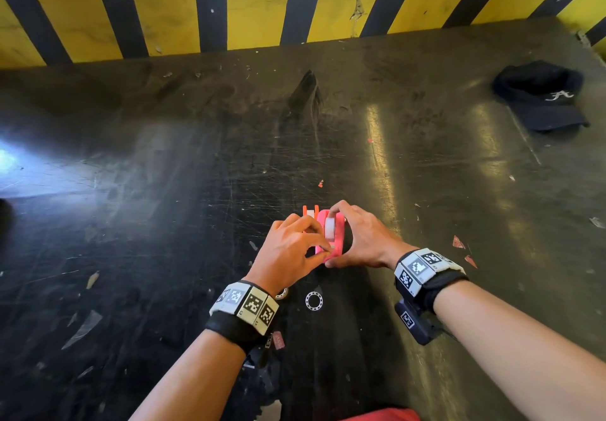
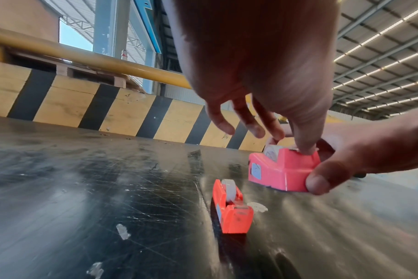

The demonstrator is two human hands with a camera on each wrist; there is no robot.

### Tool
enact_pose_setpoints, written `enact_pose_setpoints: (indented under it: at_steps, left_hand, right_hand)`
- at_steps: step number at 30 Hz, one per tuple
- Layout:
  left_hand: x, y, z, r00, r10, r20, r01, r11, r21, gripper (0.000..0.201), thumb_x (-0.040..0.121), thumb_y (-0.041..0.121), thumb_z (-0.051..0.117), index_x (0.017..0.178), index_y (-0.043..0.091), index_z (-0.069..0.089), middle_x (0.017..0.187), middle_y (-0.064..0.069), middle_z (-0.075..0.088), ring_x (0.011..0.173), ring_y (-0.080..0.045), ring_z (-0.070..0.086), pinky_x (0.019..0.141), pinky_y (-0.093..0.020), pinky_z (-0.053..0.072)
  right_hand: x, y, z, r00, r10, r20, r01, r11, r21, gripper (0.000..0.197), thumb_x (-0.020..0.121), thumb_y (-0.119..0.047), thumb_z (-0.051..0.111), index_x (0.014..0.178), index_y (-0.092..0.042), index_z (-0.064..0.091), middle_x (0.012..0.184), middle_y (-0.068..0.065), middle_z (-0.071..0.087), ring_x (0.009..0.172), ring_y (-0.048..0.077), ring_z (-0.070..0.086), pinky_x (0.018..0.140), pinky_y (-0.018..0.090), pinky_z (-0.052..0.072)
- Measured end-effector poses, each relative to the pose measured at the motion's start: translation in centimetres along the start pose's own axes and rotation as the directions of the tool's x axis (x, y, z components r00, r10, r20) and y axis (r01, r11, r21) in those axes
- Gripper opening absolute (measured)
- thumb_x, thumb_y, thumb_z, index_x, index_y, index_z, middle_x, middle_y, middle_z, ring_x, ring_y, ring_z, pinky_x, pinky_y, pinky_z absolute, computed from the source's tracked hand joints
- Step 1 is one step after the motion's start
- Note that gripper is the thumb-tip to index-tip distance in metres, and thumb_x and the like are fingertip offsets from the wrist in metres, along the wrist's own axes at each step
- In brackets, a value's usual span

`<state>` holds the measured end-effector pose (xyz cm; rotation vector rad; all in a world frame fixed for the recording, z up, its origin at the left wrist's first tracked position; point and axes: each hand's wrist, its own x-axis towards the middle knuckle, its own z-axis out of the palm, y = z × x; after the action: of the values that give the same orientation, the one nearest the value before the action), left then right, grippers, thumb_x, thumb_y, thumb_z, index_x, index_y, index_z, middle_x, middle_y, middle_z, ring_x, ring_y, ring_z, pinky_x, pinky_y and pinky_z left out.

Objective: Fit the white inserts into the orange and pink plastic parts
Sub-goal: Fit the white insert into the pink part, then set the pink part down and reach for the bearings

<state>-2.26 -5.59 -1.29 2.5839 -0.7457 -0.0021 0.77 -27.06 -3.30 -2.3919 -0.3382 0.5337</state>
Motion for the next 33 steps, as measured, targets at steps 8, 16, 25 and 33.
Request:
enact_pose_setpoints:
  at_steps: [8, 16, 25, 33]
  left_hand:
    - [-0.4, 0.0, 0.7, 0.999, 0.036, 0.015, -0.037, 0.997, 0.07, 0.015, 0.085, 0.035, 0.08, 0.1, 0.035, 0.082, 0.12, 0.005, 0.067, 0.107, -0.02, 0.059, 0.087, -0.039, 0.052]
    - [-1.3, -2.7, 0.1, 0.973, -0.22, 0.067, 0.225, 0.97, -0.088, 0.034, 0.089, 0.022, 0.071, 0.122, 0.027, 0.062, 0.122, 0.006, 0.061, 0.108, -0.015, 0.059, 0.095, -0.038, 0.054]
    - [-1.6, -5.5, 0.5, 0.723, -0.41, 0.556, 0.489, 0.872, 0.007, 0.073, 0.084, 0.042, 0.08, 0.146, 0.028, 0.043, 0.143, -0.002, 0.052, 0.13, -0.021, 0.054, 0.109, -0.038, 0.048]
    - [-2.5, -6.5, 2.2, 0.645, -0.404, 0.649, 0.491, 0.869, 0.053, 0.08, 0.074, 0.037, 0.089, 0.141, 0.03, 0.047, 0.136, 0.0, 0.05, 0.125, -0.019, 0.056, 0.106, -0.038, 0.052]
  right_hand:
    - [-0.4, 0.5, -0.4, 0.998, -0.008, -0.062, 0.011, 0.999, 0.043, 0.088, 0.057, -0.05, 0.098, 0.125, -0.037, 0.043, 0.122, -0.002, 0.055, 0.112, 0.018, 0.055, 0.088, 0.029, 0.041]
    - [0.4, 2.4, -1.0, 0.998, -0.014, -0.053, 0.014, 1.0, -0.012, 0.12, 0.059, -0.039, 0.098, 0.155, -0.034, 0.026, 0.15, 0.0, 0.041, 0.132, 0.02, 0.049, 0.11, 0.041, 0.045]
    - [3.8, 4.5, 0.6, 0.995, 0.094, 0.013, -0.091, 0.983, -0.157, 0.122, 0.061, -0.033, 0.099, 0.158, -0.022, 0.025, 0.161, -0.001, 0.03, 0.138, 0.028, 0.05, 0.109, 0.042, 0.046]
    - [4.4, 4.6, 1.7, 0.989, 0.148, 0.031, -0.139, 0.971, -0.195, 0.128, 0.062, -0.037, 0.098, 0.161, -0.027, 0.016, 0.165, 0.001, 0.023, 0.147, 0.031, 0.037, 0.114, 0.047, 0.042]
